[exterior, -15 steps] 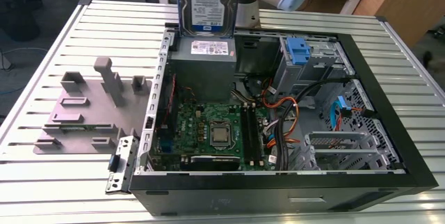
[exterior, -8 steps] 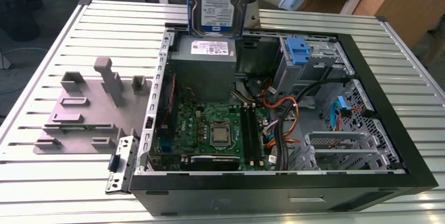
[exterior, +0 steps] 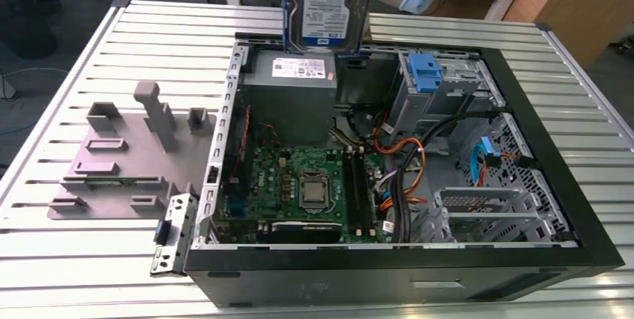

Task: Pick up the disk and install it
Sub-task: 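Pick up the disk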

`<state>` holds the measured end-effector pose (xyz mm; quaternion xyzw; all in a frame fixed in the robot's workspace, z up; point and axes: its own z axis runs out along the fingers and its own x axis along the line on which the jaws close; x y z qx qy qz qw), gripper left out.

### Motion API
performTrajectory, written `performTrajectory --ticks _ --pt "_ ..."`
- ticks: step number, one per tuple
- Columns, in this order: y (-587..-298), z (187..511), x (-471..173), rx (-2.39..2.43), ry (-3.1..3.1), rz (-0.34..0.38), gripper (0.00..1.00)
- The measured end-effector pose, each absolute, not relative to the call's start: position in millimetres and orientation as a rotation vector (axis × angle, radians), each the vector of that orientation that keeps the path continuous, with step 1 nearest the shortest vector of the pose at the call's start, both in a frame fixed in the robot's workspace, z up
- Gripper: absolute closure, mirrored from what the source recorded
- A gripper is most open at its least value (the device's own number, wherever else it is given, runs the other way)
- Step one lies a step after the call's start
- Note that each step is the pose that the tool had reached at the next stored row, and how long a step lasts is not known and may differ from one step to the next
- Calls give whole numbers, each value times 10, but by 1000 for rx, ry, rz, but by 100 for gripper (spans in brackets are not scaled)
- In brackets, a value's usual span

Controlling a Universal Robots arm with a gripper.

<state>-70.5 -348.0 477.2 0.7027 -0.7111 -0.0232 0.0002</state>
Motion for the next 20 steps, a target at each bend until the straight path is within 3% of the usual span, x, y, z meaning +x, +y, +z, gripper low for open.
performTrajectory --ticks 20 --pt "-3480 4768 -327 2207 -2234 -73 65"
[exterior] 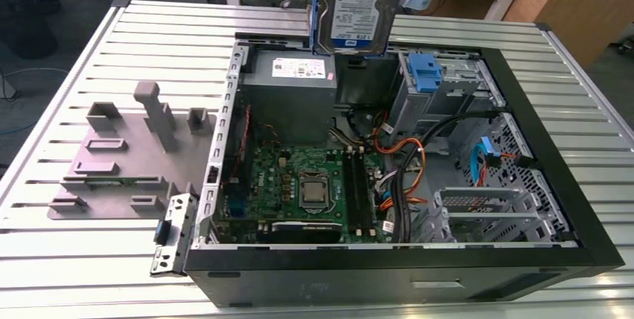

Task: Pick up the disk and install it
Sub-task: 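Pick up the disk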

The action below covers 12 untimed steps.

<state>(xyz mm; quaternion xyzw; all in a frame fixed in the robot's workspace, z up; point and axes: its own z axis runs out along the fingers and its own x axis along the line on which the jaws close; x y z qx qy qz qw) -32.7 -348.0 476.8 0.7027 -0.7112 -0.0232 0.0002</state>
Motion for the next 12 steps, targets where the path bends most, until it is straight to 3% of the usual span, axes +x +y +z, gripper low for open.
performTrajectory --ticks 12 --pt "-3536 4768 -326 2207 -2234 -73 65"
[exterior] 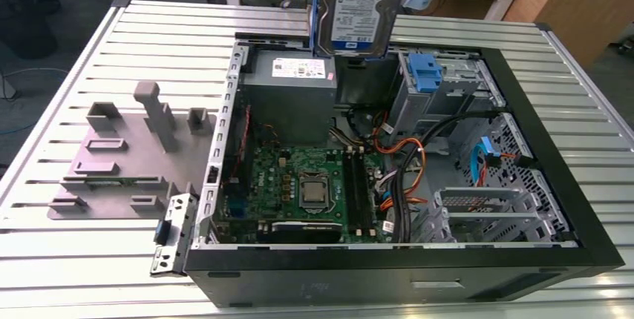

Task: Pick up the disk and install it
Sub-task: 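Pick up the disk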

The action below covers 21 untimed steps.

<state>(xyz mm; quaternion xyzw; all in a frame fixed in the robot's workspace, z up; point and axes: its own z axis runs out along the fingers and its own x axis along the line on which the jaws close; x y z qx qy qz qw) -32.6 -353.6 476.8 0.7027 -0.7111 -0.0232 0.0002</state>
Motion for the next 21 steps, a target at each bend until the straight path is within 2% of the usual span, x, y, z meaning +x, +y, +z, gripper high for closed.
performTrajectory --ticks 21 --pt "-3761 4768 -326 2207 -2234 -73 65"
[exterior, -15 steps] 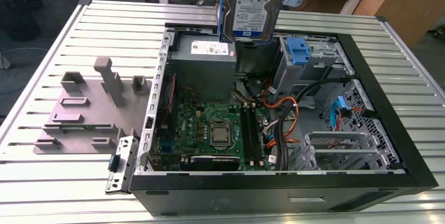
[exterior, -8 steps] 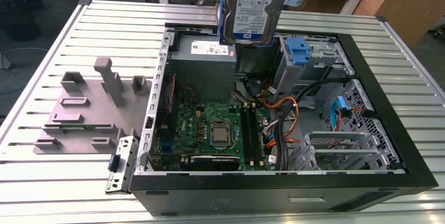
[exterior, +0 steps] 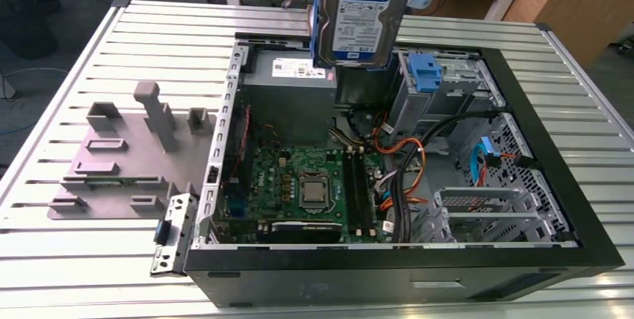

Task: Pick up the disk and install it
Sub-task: 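Pick up the disk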

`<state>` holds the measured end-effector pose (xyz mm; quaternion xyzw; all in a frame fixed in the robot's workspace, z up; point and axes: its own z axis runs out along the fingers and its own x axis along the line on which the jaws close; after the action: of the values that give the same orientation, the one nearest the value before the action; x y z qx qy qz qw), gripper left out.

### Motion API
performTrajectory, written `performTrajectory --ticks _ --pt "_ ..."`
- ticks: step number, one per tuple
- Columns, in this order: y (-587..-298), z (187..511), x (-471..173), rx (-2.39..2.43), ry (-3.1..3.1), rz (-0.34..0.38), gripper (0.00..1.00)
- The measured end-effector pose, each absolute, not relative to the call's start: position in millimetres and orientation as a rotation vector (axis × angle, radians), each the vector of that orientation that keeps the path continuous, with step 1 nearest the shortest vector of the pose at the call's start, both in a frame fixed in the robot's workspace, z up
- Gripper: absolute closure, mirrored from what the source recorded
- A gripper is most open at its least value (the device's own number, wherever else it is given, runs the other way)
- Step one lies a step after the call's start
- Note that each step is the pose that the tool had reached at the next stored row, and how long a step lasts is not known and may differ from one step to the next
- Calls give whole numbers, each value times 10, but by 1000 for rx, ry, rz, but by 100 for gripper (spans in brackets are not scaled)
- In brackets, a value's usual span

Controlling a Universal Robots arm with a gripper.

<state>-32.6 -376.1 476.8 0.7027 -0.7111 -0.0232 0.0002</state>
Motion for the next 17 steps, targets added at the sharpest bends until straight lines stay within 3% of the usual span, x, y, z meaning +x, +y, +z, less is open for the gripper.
performTrajectory --ticks 17 --pt "-3941 4768 -326 2207 -2234 -73 65"
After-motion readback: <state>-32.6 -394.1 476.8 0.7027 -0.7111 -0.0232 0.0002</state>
